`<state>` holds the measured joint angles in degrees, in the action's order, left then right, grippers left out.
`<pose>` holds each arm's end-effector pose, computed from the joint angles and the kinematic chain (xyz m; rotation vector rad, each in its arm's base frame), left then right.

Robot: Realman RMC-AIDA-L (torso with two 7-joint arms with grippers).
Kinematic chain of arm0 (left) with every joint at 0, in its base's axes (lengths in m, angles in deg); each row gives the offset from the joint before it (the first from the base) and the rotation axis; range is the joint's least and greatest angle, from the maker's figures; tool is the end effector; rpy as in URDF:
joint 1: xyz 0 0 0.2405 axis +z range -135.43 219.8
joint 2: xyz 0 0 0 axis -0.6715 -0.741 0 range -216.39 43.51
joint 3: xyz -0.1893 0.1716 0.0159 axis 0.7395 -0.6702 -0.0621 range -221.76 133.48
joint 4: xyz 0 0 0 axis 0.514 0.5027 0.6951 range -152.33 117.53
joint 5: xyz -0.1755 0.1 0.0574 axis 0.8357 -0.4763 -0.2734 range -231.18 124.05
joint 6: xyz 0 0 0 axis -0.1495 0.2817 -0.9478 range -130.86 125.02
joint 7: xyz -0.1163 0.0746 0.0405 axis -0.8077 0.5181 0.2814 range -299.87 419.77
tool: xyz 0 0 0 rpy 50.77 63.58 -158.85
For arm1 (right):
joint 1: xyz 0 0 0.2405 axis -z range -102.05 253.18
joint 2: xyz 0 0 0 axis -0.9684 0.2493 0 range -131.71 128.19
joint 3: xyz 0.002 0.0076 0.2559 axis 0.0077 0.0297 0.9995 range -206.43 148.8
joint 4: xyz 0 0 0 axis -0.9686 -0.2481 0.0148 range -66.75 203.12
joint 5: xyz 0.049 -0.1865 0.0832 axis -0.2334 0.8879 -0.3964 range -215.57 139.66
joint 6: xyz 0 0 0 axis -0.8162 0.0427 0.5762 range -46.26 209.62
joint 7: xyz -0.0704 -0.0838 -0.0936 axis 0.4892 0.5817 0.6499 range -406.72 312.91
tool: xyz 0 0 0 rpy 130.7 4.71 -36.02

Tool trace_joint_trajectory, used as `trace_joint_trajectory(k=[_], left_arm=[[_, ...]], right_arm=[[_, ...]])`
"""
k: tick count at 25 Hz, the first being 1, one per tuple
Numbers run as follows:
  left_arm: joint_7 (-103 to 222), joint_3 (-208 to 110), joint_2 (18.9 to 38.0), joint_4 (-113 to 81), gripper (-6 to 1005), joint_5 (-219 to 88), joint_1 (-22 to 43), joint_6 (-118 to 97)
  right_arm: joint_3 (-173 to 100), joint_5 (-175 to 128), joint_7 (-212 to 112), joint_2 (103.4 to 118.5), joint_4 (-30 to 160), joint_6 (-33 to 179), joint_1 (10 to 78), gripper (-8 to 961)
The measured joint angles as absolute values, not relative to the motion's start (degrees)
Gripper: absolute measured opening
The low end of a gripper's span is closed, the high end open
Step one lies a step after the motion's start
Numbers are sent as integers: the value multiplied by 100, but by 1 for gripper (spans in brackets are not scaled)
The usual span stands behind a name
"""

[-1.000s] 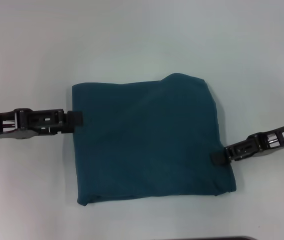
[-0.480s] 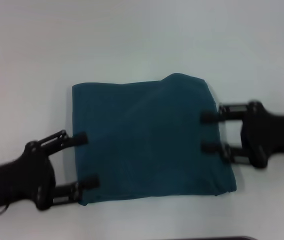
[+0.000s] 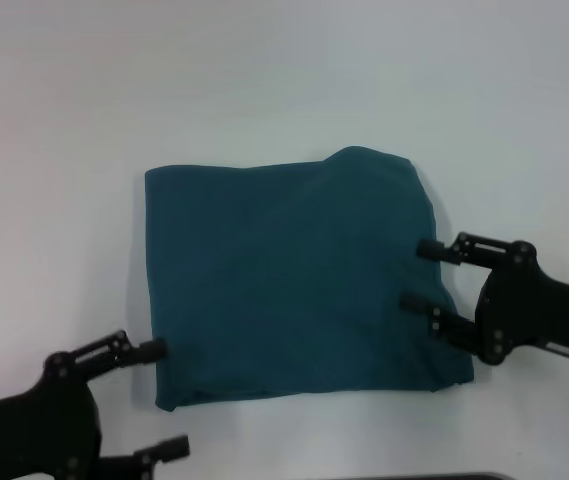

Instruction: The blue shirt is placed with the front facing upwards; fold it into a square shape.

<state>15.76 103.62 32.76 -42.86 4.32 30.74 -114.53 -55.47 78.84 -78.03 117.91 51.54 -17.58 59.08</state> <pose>-0.3194 0.1643 -0.0189 -2.7840 -0.3761 -1.0262 0.3162 0.2082 -0.0394 -2.5552 0.2002 0.9144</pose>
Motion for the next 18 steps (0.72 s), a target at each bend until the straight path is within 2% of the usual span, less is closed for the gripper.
trace_joint_trajectory(k=[5,11,18], left_arm=[[1645,10268,3332,-4209,874,188,2940,-11242],[1738,10217,3562,-4214,873,181,2863,-11056],[1732,10117,3562,-4207,873,172,2841,-11066]], right_arm=[[-5496,7811,-7880,11795,5181,-1681,5678,558],[-5746,8094,-8052,11791,5185,-1562,5437,558],[-5774,8129,-8032,11811,5206,-1523,5355,558]])
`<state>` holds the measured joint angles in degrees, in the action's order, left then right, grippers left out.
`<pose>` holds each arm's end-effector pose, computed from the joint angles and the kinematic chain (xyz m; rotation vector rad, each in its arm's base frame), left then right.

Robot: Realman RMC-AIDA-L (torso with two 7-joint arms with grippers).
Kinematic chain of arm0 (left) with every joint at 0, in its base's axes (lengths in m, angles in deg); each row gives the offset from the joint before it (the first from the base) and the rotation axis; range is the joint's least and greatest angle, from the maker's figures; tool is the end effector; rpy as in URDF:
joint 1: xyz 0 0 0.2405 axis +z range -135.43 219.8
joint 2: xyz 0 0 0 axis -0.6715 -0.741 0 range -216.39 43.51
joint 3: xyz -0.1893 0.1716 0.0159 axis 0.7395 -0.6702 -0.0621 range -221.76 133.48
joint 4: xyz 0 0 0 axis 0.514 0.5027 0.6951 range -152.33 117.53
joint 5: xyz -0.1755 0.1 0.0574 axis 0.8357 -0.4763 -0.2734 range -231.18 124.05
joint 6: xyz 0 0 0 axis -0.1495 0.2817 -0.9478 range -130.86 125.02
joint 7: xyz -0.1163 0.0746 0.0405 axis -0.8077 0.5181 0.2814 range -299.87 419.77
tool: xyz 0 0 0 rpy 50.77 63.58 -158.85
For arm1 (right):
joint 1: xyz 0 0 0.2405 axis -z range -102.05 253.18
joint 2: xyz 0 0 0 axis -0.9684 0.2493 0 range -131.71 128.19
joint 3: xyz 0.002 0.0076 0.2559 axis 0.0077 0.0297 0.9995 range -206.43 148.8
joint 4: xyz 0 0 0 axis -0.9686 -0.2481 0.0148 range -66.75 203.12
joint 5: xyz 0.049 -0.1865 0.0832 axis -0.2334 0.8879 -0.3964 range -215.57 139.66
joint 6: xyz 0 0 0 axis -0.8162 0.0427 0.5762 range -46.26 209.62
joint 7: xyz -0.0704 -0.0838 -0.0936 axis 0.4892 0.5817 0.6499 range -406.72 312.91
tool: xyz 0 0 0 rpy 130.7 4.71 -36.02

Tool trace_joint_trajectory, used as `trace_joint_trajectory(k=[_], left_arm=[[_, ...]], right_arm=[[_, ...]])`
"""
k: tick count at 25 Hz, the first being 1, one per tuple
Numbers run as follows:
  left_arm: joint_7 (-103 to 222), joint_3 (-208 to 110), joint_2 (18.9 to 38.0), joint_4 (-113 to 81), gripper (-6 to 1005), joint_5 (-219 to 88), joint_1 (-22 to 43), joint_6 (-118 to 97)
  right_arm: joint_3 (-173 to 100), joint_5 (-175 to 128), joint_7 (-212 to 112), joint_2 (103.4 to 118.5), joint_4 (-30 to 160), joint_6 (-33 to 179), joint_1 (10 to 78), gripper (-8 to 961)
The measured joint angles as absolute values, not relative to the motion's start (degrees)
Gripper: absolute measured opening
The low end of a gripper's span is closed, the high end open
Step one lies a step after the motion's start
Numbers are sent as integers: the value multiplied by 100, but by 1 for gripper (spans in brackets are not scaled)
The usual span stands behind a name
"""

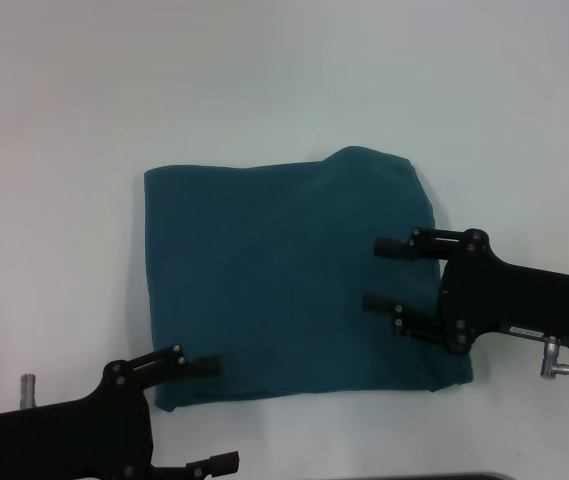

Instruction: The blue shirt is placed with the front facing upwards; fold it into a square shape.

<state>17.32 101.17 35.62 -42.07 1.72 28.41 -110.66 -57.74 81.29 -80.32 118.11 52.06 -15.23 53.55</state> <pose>-0.3062 0.1696 -0.0483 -2.8689 -0.3334 -0.9991 0.2984 0.2314 -0.0514 -2.6742 0.1436 0.9022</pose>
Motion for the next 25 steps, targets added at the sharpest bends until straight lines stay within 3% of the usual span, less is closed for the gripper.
trace_joint_trajectory(k=[10,25], left_arm=[[1639,10424,3703,-4211,874,537,2676,-11140],[1548,10466,3713,-4224,874,575,2609,-11198]], right_arm=[[-5749,8117,-8014,11830,5270,-1499,5240,558],[-5756,8113,-8012,11830,5289,-1473,5153,558]])
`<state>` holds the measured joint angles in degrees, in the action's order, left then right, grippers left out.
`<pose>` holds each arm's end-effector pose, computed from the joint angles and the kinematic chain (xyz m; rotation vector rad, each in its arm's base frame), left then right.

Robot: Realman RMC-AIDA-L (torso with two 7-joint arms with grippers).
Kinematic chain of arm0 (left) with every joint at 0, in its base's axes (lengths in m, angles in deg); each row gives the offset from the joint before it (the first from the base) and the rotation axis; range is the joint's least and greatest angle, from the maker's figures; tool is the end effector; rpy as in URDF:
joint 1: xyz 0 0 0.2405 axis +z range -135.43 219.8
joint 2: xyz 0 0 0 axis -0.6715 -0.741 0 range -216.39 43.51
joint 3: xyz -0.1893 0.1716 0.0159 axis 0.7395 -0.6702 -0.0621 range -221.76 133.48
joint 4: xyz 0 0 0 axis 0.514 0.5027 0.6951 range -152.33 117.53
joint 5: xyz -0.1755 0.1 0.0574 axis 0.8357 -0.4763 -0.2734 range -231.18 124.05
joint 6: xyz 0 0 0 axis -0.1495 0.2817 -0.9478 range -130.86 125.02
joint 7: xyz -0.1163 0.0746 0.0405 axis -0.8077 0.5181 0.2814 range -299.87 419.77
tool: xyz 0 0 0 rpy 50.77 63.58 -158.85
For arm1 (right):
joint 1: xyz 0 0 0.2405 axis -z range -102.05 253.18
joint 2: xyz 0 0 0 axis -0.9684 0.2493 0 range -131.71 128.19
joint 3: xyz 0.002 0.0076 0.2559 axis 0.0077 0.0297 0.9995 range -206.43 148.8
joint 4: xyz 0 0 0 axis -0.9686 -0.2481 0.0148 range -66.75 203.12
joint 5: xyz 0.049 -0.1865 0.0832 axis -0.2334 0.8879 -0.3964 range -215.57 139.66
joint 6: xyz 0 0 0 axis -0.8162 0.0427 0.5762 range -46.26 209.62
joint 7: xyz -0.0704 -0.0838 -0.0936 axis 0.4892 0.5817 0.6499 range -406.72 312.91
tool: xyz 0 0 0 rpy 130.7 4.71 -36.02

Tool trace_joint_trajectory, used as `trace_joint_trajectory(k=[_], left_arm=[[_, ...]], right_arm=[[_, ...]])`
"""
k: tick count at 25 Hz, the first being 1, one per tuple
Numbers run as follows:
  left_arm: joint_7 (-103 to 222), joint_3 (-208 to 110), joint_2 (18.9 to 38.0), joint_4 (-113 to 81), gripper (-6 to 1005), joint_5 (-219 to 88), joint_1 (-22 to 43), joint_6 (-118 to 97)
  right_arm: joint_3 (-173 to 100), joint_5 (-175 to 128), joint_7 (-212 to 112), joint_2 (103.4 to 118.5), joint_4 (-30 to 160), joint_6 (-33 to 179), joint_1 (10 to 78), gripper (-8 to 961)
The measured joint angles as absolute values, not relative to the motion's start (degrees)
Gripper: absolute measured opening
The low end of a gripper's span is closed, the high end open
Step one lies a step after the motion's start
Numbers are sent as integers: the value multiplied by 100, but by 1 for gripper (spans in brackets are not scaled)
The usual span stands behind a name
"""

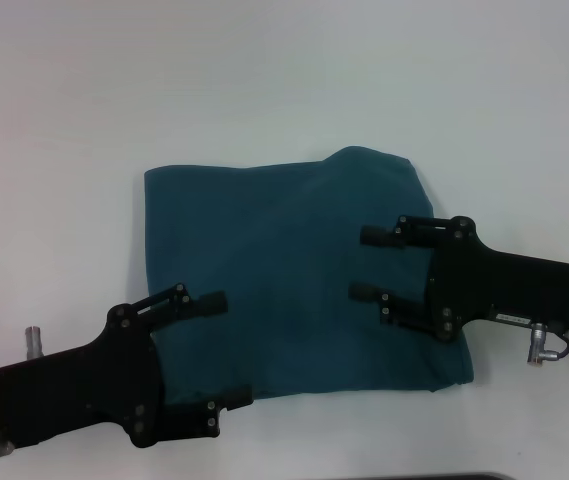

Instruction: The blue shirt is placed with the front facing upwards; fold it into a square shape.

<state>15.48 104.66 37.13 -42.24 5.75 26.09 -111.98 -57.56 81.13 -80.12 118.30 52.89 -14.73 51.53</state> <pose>-0.2884 0.1904 -0.0456 -2.7520 -0.3198 -1.1205 0.2893 0.2407 -0.0547 -2.6784 0.1127 0.9203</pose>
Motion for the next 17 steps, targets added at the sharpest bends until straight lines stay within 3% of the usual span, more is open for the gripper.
trace_joint_trajectory(k=[17], left_arm=[[1556,10519,3713,-4236,874,603,2628,-11238]], right_arm=[[-5769,8125,-8012,11830,5363,-1464,5045,558]])
